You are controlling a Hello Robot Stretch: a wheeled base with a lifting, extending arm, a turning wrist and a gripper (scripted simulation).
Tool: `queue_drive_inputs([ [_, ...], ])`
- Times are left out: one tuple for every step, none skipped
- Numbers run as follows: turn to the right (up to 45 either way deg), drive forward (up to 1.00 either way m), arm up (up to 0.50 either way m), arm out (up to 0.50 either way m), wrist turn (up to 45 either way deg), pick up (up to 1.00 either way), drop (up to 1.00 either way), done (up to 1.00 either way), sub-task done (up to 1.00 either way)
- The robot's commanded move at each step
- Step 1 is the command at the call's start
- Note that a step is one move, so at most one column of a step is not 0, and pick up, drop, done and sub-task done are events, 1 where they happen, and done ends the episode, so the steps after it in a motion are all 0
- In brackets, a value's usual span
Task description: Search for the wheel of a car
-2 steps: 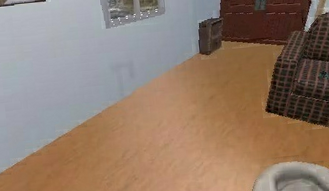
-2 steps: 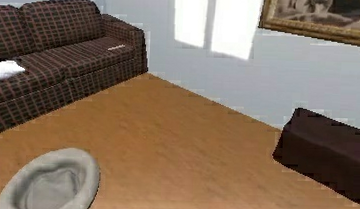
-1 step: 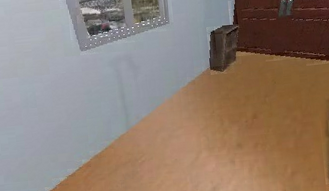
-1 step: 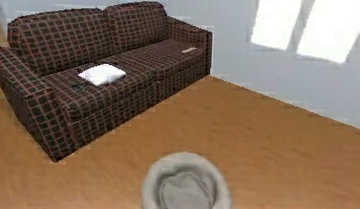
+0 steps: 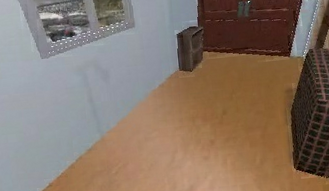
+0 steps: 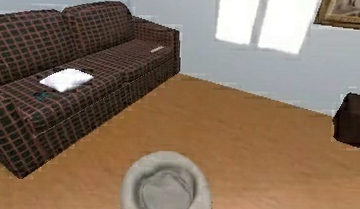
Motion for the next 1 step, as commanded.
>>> queue_drive_inputs([
  [0.0,0.05,0.00,0.00,0.0,0.00,0.00,0.00,0.00],
])
